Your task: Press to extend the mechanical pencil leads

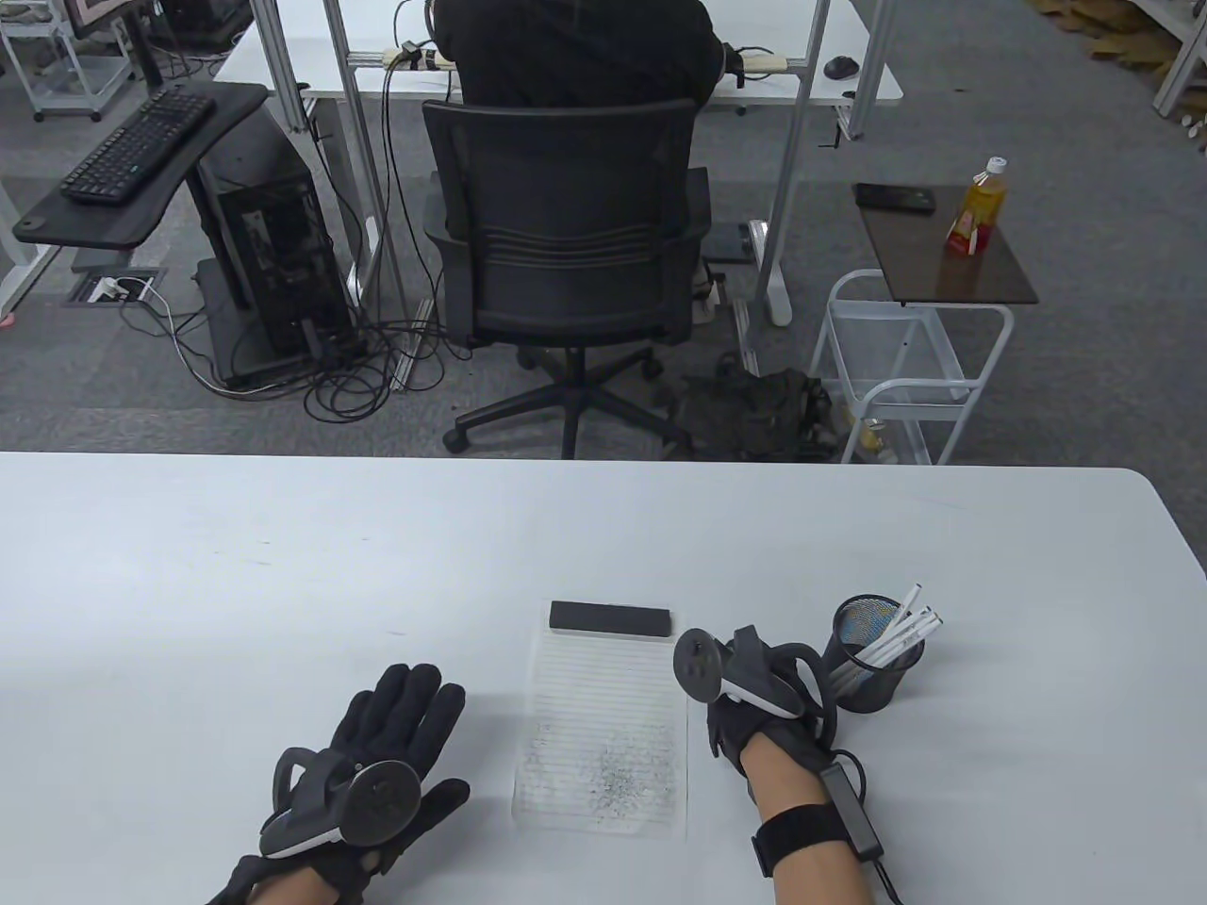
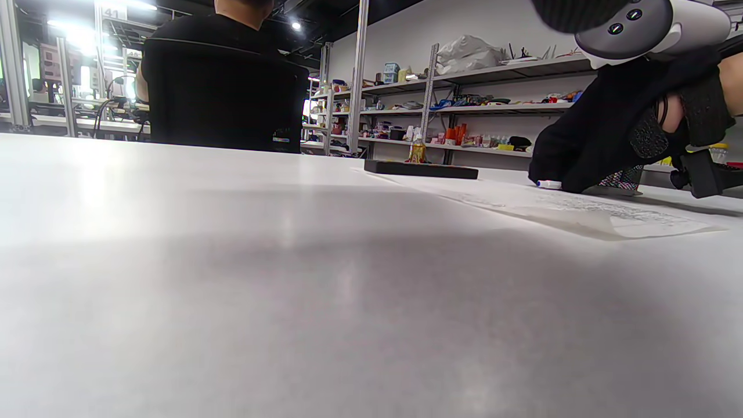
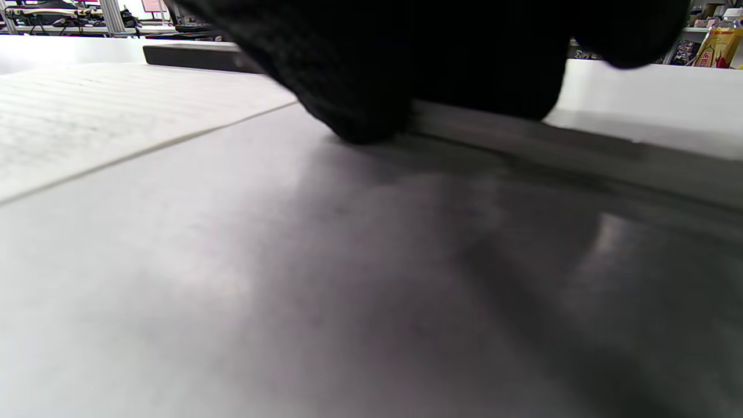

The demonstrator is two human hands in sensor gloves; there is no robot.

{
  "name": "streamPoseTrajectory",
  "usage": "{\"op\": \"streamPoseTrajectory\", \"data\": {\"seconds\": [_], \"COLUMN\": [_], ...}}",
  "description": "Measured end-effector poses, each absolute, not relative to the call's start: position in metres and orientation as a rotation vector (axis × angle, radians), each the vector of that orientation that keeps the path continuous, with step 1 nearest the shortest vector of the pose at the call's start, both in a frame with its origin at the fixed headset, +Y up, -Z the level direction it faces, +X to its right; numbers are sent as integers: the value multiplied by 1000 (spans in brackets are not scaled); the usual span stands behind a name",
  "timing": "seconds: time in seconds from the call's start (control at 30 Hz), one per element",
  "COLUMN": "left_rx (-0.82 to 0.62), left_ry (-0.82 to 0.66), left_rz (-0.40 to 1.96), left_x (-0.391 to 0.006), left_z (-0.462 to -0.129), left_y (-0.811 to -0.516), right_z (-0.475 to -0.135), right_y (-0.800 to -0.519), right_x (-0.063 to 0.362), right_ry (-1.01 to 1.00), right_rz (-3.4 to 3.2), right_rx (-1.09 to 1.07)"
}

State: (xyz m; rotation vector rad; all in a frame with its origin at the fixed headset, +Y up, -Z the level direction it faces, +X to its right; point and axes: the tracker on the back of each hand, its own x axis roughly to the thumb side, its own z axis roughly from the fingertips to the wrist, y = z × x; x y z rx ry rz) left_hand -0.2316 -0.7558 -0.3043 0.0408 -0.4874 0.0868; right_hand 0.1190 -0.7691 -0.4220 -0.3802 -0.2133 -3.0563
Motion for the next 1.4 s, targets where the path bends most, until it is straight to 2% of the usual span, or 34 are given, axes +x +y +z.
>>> {"op": "streamPoseTrajectory", "data": {"seconds": [0.27, 0.4, 0.53, 0.67, 0.77, 0.83, 0.9, 1.03, 1.1, 1.4], "left_rx": [37, 38, 32, 31, 34, 39, 40, 40, 39, 20], "left_ry": [-485, -484, -481, -480, -479, -480, -480, -480, -479, -470], "left_rz": [88, 88, 88, 86, 81, 82, 83, 84, 85, 80], "left_x": [-232, -232, -232, -232, -232, -232, -232, -232, -233, -235], "left_z": [-305, -305, -305, -306, -306, -305, -306, -306, -306, -309], "left_y": [-756, -756, -757, -757, -757, -756, -756, -756, -756, -760], "right_z": [-420, -415, -401, -387, -381, -381, -384, -390, -389, -385], "right_y": [-770, -758, -719, -675, -651, -644, -644, -662, -671, -702], "right_x": [121, 127, 145, 181, 220, 246, 275, 322, 335, 347], "right_ry": [-197, -126, 158, 442, 621, 689, 698, 528, 476, 362], "right_rz": [-3074, -3117, -3279, -3450, -3547, -3556, -3543, -3612, -3645, -3684], "right_rx": [-362, -358, -366, -224, 16, 197, 412, 806, 920, 1093]}}
